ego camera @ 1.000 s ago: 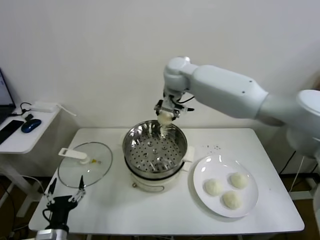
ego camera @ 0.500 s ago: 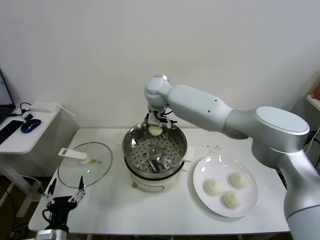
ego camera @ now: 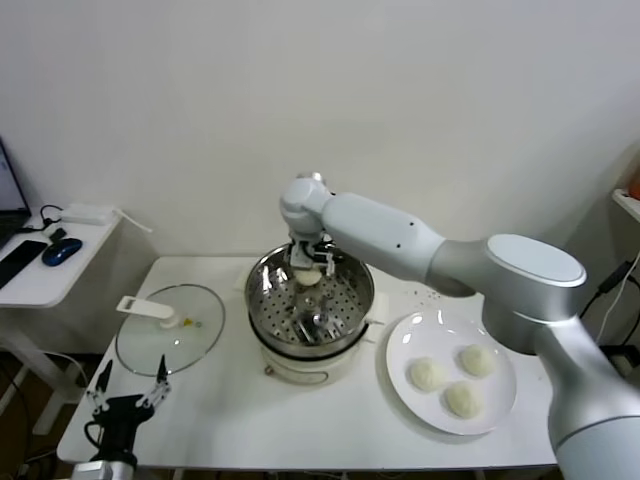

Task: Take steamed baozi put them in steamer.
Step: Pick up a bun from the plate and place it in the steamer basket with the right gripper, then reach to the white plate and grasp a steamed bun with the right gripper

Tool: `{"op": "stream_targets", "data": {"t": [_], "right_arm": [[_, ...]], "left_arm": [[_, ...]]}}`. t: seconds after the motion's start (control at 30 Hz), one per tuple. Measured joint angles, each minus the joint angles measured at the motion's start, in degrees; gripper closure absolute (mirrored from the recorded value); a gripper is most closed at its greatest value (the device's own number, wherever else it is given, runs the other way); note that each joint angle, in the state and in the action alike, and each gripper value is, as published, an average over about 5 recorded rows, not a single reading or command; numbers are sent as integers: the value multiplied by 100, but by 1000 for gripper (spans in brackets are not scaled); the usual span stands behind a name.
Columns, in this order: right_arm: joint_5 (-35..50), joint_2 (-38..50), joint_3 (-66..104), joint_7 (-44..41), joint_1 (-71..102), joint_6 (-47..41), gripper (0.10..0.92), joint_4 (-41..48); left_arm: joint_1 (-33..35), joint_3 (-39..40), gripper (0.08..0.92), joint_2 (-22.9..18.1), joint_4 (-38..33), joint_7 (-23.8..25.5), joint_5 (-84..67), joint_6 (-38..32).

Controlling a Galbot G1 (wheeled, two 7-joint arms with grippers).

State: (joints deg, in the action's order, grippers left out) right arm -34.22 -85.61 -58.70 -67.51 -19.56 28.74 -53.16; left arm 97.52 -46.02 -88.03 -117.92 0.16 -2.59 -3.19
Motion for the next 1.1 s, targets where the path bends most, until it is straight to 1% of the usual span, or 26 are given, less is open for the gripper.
{"op": "stream_targets", "data": {"t": [0.27, 0.33, 0.43, 0.5, 0.7, 0.8, 0.9, 1.1], "right_arm": [[-260, -109, 124, 45, 180, 115, 341, 133], [-346, -139, 167, 68, 223, 166, 311, 166], [-468, -172, 240, 86, 273, 255, 241, 198], [-522, -178, 288, 80, 284, 318, 214, 209], [-490, -93, 328, -13, 188, 435, 203, 121], [-281, 29, 288, -84, 38, 427, 202, -31], [113, 240, 158, -171, -216, 351, 202, -281], [1366, 943, -365, -286, -988, -134, 203, -923]], "left_arm": [[9, -6, 177, 0, 20, -62, -10, -37], [7, -7, 177, 0, 20, -76, -12, -38], [-1, -11, 177, -2, 19, -89, -12, -39], [-2, -17, 177, -3, 17, -96, -13, -37], [7, -39, 177, -1, 6, -111, -15, -23], [10, -38, 177, -1, -10, -114, -16, -18], [15, -35, 177, -1, -16, -117, -16, -15], [12, -16, 177, 34, -4, -121, -32, -12]]}}
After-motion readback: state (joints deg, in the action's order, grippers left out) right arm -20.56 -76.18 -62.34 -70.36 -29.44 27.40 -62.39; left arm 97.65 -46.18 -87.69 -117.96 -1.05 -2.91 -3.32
